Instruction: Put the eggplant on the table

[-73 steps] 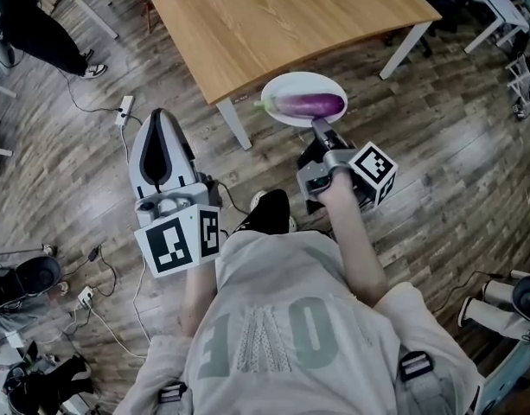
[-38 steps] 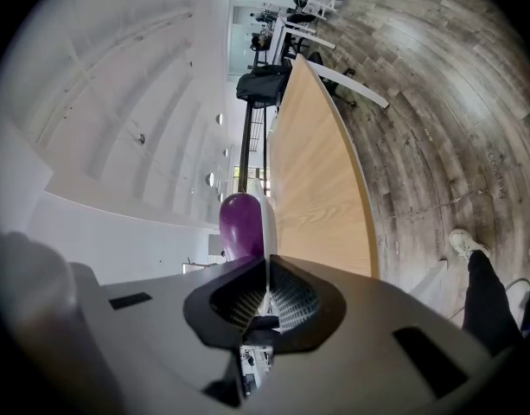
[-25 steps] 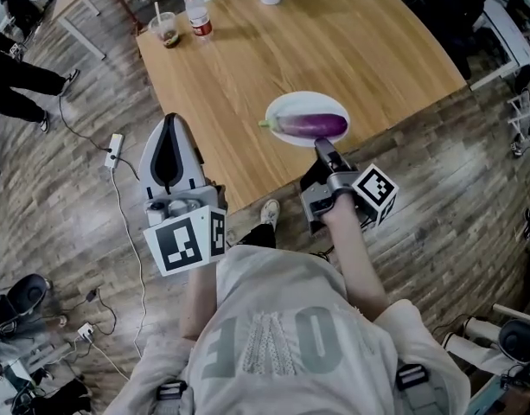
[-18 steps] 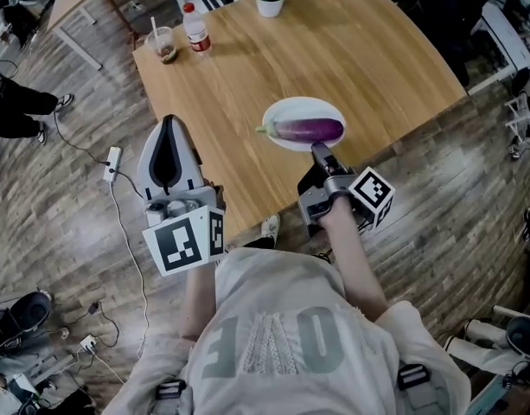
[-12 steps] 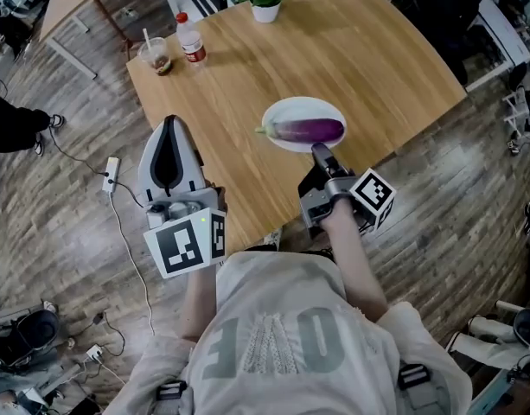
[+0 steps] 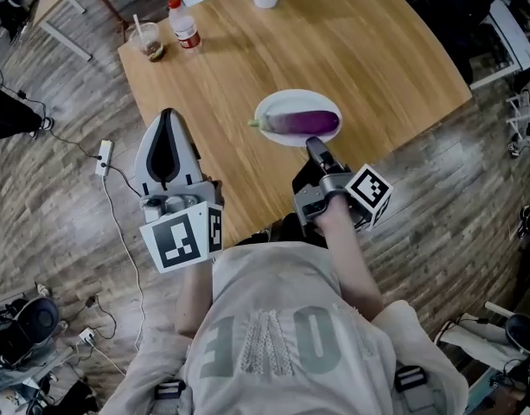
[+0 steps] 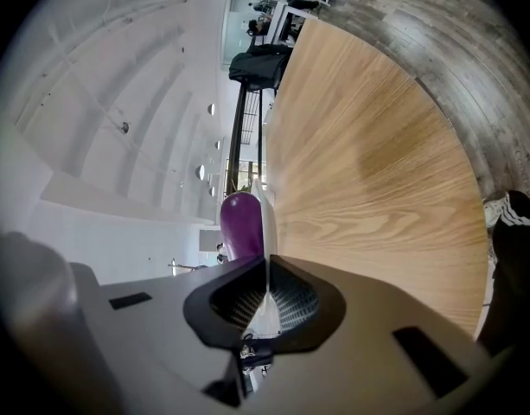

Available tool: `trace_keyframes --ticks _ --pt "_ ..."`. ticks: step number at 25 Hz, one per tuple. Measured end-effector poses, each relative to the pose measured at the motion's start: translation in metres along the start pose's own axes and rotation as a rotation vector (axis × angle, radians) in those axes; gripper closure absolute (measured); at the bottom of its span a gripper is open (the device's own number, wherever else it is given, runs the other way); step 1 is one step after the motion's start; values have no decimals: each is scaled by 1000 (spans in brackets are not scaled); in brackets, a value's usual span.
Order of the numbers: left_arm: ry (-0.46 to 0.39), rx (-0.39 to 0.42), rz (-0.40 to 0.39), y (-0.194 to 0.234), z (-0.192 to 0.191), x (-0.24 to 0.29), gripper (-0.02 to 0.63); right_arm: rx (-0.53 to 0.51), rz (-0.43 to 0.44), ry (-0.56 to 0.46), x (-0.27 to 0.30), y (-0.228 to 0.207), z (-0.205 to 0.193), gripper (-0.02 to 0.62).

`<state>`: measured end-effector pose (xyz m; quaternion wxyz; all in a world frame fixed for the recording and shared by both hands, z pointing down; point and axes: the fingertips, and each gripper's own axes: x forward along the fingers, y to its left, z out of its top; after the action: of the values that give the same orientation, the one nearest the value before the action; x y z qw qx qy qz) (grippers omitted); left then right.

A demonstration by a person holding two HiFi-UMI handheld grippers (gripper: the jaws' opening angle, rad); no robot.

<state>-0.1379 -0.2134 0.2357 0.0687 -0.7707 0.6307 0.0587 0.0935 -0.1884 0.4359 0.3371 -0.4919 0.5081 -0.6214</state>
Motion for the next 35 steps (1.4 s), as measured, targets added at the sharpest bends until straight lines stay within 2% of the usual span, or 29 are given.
trace_keyframes --ticks 7,16,22,27,32,35 --pt "13 16 43 -17 0 7 597 -65 0 67 12 5 14 570" --pt "18 32 76 -31 2 17 597 -52 -13 154 27 -8 11 571" --pt "19 40 103 -26 4 13 597 -56 -25 169 33 -24 11 570" --pt "20 37 140 3 5 -5 597 -105 -3 171 43 -47 -5 571" --pt "21 62 155 -8 11 -3 597 -62 -9 185 47 -64 13 571" --pt "30 65 169 -2 8 -8 597 -57 -12 197 50 -71 6 571"
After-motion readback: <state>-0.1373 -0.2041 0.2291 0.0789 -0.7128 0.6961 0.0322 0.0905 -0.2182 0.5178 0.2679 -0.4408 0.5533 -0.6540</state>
